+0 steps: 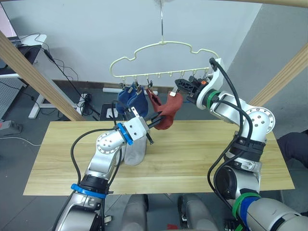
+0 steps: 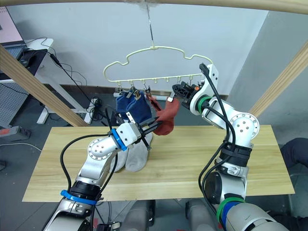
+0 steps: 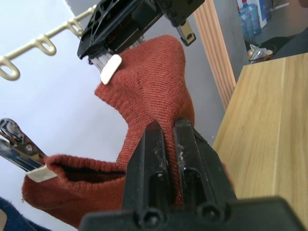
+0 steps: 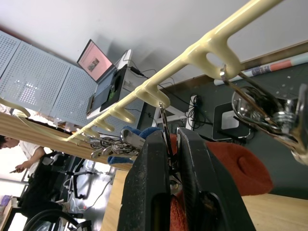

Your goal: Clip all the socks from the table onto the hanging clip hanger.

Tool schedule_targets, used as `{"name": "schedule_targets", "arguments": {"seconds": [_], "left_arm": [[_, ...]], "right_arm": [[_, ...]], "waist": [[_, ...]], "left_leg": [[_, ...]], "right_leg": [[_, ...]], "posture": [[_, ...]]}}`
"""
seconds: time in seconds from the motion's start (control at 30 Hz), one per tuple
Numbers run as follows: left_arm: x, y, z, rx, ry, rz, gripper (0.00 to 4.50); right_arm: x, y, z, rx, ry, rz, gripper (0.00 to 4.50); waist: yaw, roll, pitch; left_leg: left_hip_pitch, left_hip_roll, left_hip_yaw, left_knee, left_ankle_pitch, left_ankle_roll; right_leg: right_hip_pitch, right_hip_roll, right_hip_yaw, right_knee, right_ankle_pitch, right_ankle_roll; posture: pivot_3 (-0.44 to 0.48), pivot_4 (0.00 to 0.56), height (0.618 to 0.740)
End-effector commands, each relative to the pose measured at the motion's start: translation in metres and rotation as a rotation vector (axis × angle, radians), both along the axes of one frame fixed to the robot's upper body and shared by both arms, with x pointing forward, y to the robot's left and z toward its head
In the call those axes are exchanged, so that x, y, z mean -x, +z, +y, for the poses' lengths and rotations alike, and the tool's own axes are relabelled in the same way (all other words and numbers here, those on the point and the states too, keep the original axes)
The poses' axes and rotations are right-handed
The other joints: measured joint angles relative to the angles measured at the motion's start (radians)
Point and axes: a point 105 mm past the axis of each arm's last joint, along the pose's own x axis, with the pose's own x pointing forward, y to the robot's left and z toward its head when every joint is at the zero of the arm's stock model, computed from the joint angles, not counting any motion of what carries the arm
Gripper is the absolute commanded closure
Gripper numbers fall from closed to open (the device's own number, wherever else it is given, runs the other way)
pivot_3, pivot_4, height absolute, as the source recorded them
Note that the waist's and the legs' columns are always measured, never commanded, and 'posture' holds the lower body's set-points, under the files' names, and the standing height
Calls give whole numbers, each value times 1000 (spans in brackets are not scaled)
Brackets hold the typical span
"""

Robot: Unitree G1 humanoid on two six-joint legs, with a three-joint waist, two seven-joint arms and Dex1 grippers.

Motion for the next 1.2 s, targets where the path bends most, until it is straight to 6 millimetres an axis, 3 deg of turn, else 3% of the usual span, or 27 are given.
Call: {"name": "schedule_targets", "arguments": {"seconds": [0.03, 0.33, 0.47, 0.53, 0.77, 1.07, 1.2], "left_arm": [[1, 12, -2, 19, -2, -54, 4463], [3, 16, -8, 13, -17, -67, 4500], [4, 13, -16, -6, -44, -55, 4500], [5, 10, -21, -9, -59, -37, 4500], [-1, 0, -25, 30, -76, 100, 2602], [5, -6, 7, 111, -60, 324, 46], [6, 2, 23, 226, -28, 493, 17]], "right_arm": [[3, 1, -2, 1, -10, -14, 4500], [5, 2, -2, -2, 4, -30, 1416], [8, 1, -17, 17, -17, -45, 50], [11, 0, -26, 33, -32, -50, 14], [34, 6, -43, 138, -16, -138, 0], [58, -2, -40, 384, 9, -322, 0], [59, -12, -37, 496, -46, -402, 0]], "waist": [[0, 0, 2], [-1, 0, 12], [-1, 0, 12], [0, 0, 12], [-3, 0, 12], [-9, 0, 12], [-6, 0, 12]], "left_leg": [[0, 0, 0, 0, 0, 0], [-1, 0, 1, 0, 0, 0], [-1, 0, 1, -1, 0, 0], [-1, 0, 1, -2, 0, 0], [-2, 0, 2, -4, 0, -1], [-1, 1, 3, -7, 1, -2], [-2, 0, 2, -7, 2, -3]], "right_leg": [[0, 0, 0, 0, 0, 0], [-1, 0, 1, 0, 0, 0], [-1, 0, 0, -1, 0, 0], [-1, 0, 0, -2, 0, 0], [-1, 0, 1, -5, 0, 0], [-1, 1, 1, -8, 0, 0], [-1, 1, 0, -10, 0, 0]], "posture": [[51, 296, 740], [57, 291, 740], [48, 286, 740], [48, 286, 740], [10, 276, 740], [13, 268, 740], [20, 266, 740]]}}
